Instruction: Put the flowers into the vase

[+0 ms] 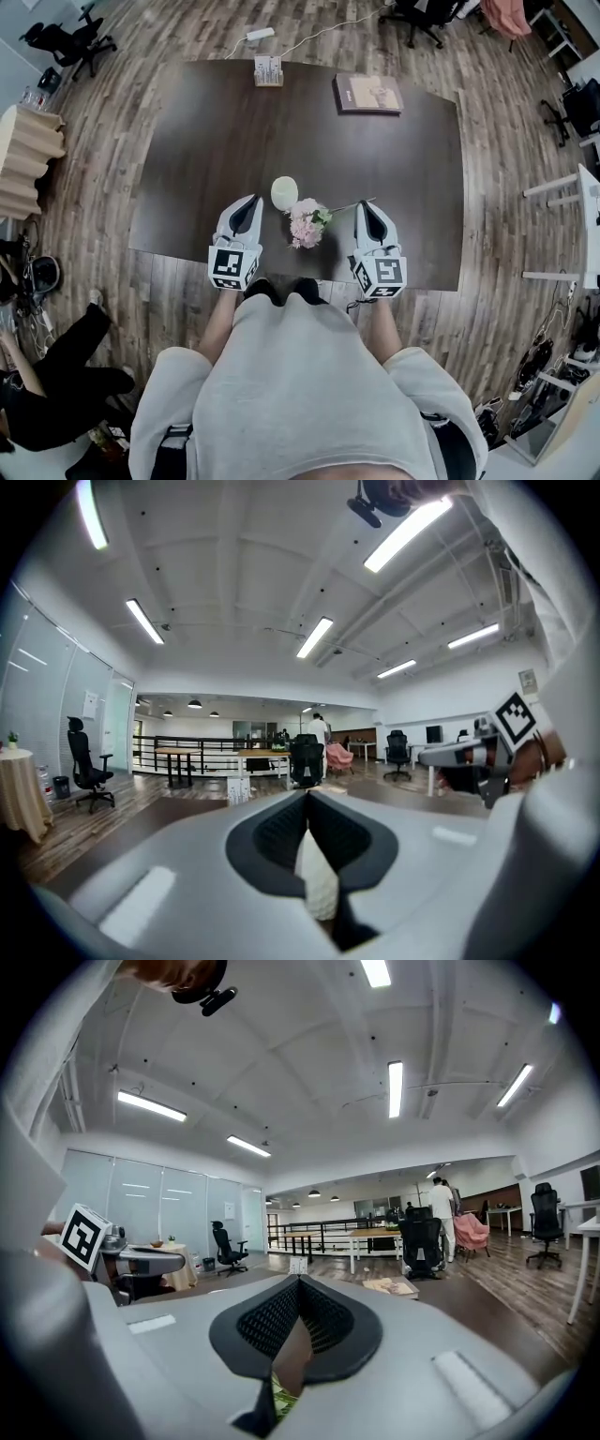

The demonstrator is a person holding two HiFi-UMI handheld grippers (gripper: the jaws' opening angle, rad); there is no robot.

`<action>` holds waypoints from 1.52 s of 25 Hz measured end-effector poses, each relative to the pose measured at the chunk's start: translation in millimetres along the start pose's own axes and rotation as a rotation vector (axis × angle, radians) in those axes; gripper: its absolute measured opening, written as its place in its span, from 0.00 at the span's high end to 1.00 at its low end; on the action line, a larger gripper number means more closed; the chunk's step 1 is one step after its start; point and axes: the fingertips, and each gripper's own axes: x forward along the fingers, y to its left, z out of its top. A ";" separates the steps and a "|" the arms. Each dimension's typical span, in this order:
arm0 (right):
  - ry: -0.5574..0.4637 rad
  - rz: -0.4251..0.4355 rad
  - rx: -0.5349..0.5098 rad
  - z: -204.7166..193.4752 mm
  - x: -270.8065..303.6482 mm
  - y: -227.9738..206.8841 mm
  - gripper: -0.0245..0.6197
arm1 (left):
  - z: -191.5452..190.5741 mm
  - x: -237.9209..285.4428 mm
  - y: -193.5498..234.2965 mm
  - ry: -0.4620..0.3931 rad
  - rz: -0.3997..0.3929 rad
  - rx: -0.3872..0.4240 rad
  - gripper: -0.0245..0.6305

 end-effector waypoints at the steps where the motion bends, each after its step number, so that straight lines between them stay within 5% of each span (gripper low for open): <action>1: 0.006 0.001 -0.007 -2.6 1.6 -1.4 0.96 | -1.1 0.0 1.8 0.002 0.008 0.001 0.95; 12: 0.124 -0.052 0.034 -46.6 3.8 7.4 0.96 | -41.7 1.6 18.1 0.101 -0.042 -0.053 0.95; 22: 0.316 -0.079 0.025 -134.9 3.8 15.8 0.96 | -99.1 12.5 19.9 0.201 -0.101 -0.090 0.95; 24: 0.377 -0.076 -0.130 -150.1 2.8 15.1 0.96 | -105.9 12.1 17.8 0.216 -0.105 -0.097 0.95; 26: 0.443 -0.046 -0.451 -165.5 4.4 17.3 0.95 | -109.7 12.4 16.7 0.224 -0.106 -0.100 0.95; 28: 0.482 0.015 -0.831 -182.0 8.5 23.0 0.75 | -110.3 14.1 17.0 0.225 -0.105 -0.101 0.95; 30: 0.491 0.057 -1.067 -195.9 12.9 25.5 0.70 | -109.4 16.1 17.0 0.224 -0.104 -0.103 0.95; 34: 0.491 0.051 -1.205 -204.9 23.8 20.7 0.58 | -106.5 18.3 13.4 0.225 -0.103 -0.103 0.95; 38: 0.495 0.017 -1.279 -206.9 40.0 14.4 0.56 | -108.9 17.3 13.1 0.227 -0.101 -0.109 0.95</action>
